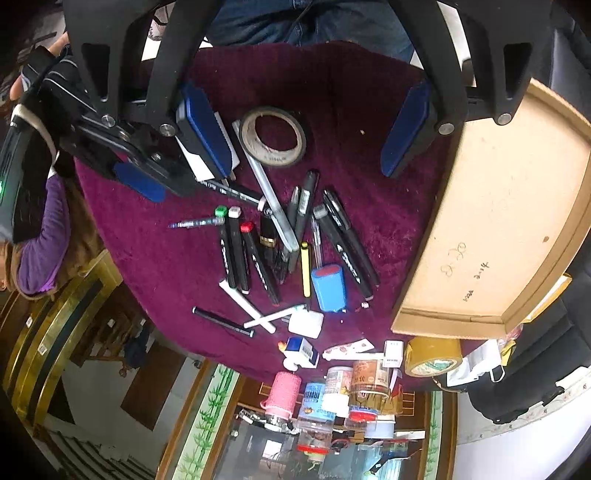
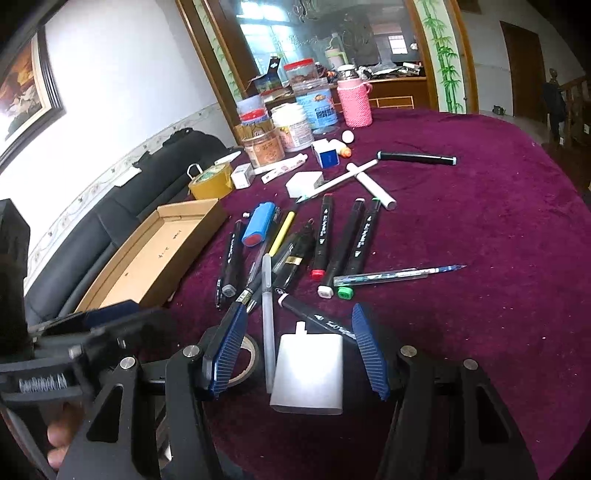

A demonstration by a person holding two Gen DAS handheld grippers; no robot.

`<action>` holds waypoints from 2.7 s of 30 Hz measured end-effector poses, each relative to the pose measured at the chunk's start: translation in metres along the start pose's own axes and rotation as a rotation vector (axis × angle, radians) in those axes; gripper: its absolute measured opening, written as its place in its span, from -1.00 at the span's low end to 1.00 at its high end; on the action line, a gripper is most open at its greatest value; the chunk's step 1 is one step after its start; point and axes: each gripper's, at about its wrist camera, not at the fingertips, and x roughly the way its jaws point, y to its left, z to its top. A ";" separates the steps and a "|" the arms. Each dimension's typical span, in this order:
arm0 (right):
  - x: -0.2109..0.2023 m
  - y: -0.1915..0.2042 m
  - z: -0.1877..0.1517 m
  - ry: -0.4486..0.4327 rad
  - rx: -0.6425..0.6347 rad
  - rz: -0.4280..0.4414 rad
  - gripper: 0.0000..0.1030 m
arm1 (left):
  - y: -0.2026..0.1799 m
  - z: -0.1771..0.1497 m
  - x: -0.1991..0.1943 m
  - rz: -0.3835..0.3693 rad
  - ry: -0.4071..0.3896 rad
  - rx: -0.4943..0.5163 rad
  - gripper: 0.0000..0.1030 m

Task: Organize rigid objects
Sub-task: 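Grasp the tape roll with the left tool while the right tool grasps the white charger block, then carry the tape roll and charger block into the cardboard tray and release both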

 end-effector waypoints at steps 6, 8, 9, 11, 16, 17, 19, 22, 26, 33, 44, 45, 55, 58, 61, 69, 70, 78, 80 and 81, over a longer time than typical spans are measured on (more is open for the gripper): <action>-0.015 -0.012 -0.010 -0.028 0.016 -0.024 0.05 | 0.003 0.001 0.001 -0.013 -0.037 -0.003 0.59; -0.013 -0.021 -0.013 -0.017 0.037 -0.036 0.05 | -0.001 0.003 0.006 -0.005 -0.020 0.024 0.55; -0.012 -0.025 -0.013 -0.011 0.046 -0.036 0.05 | -0.003 0.003 0.008 0.000 -0.005 0.037 0.43; -0.009 -0.033 -0.012 -0.001 0.066 -0.036 0.04 | -0.006 0.004 0.008 -0.030 -0.016 0.033 0.39; -0.005 -0.045 -0.010 0.017 0.065 -0.014 -0.03 | -0.022 0.003 0.008 -0.084 -0.014 0.071 0.39; -0.005 -0.045 -0.009 0.023 0.055 -0.011 -0.04 | -0.025 0.003 0.010 -0.090 -0.012 0.076 0.38; 0.000 -0.048 -0.008 0.048 0.047 0.007 -0.11 | -0.030 0.001 0.018 -0.095 0.021 0.080 0.24; 0.005 -0.052 -0.007 0.093 0.061 0.072 -0.19 | -0.030 -0.001 0.022 -0.108 0.054 0.064 0.15; 0.002 -0.051 -0.013 0.109 0.078 0.107 -0.18 | -0.023 -0.010 0.013 -0.109 0.085 0.070 0.15; 0.005 -0.028 -0.030 0.126 0.079 0.070 -0.04 | -0.024 -0.012 0.030 -0.036 0.150 0.124 0.15; 0.029 -0.003 -0.038 0.167 0.006 -0.067 -0.05 | -0.021 -0.013 0.064 0.011 0.285 0.169 -0.61; 0.029 -0.004 -0.039 0.167 0.006 -0.067 -0.07 | -0.021 -0.014 0.065 0.005 0.290 0.172 -0.62; 0.028 0.000 -0.039 0.167 -0.005 -0.115 -0.20 | -0.023 -0.020 0.068 0.006 0.286 0.175 -0.77; 0.025 0.002 -0.040 0.161 0.007 -0.118 -0.20 | -0.018 -0.020 0.064 -0.007 0.271 0.155 -0.81; 0.021 0.005 -0.040 0.147 0.005 -0.124 -0.20 | -0.017 -0.020 0.060 -0.010 0.257 0.149 -0.81; -0.006 0.011 -0.036 0.067 0.024 -0.112 -0.20 | -0.008 -0.015 0.027 -0.068 0.189 0.108 -0.82; -0.009 0.013 -0.034 0.059 0.027 -0.107 -0.20 | -0.002 -0.012 0.018 -0.085 0.175 0.089 -0.82; -0.008 0.074 -0.007 0.031 -0.039 0.073 -0.20 | 0.070 0.011 -0.041 -0.031 0.064 -0.051 -0.81; 0.009 0.102 0.000 0.051 -0.086 0.138 -0.20 | 0.100 0.014 -0.046 0.027 0.047 -0.104 -0.81; 0.015 0.111 0.000 0.061 -0.101 0.155 -0.20 | 0.113 0.014 -0.046 0.048 0.046 -0.129 -0.81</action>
